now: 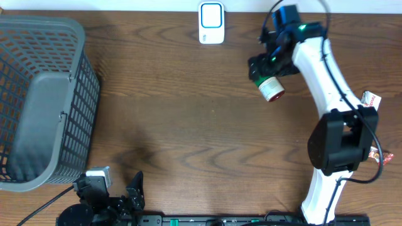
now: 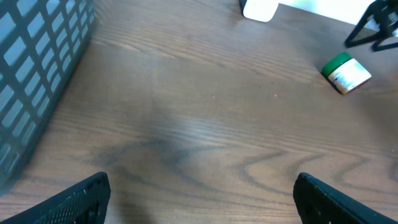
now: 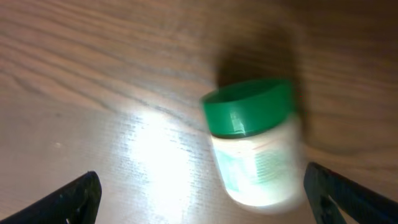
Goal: Scan the item barcode
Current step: 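Carry the bottle right, away from the scanner, with the right gripper, then drop the bottle beside the other items at the table's right edge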
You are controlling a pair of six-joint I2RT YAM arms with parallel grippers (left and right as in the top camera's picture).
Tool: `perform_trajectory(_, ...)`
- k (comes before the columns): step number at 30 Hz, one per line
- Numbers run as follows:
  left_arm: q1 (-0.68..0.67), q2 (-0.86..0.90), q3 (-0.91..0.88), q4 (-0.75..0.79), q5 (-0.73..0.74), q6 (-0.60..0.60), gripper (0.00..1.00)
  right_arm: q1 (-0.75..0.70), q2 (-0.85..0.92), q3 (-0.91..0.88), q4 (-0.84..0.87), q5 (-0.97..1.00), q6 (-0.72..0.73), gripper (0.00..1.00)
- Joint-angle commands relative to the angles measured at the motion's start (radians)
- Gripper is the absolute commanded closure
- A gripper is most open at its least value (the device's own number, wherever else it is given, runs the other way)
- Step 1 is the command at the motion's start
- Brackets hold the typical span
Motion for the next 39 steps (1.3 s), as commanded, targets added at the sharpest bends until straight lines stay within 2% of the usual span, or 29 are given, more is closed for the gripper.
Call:
perform_trajectory(1,-0.005,-0.003,0.001,0.000,0.010,0.002,0.06,0.002,-0.005,-0.129,0.101,0.047,-0.081,0.01)
perform_trajectory(18,-0.005,-0.003,0.001,0.000,0.010,0.002,0.06,-0.002,-0.005,-0.274,0.308,0.098,-0.092,0.01)
perform_trajectory(22,-0.005,-0.003,0.001,0.000,0.010,0.002,0.06,-0.002,-0.005,-0.329,0.337,0.098,-0.131,0.01)
perform_trajectory(24,-0.005,-0.003,0.001,0.000,0.009,0.002,0.06,-0.002,-0.005,-0.351,0.365,0.098,-0.137,0.07)
perform_trajectory(29,-0.005,-0.003,0.001,0.000,0.010,0.002,0.06,-0.006,-0.005,-0.372,0.384,0.094,-0.126,0.36)
perform_trajectory(35,-0.005,-0.003,0.001,0.000,0.010,0.002,0.06,-0.008,-0.010,-0.342,0.343,0.093,-0.043,0.36)
perform_trajectory(39,-0.005,-0.003,0.001,0.000,0.010,0.002,0.06,-0.028,-0.048,-0.208,0.233,0.090,0.039,0.36)
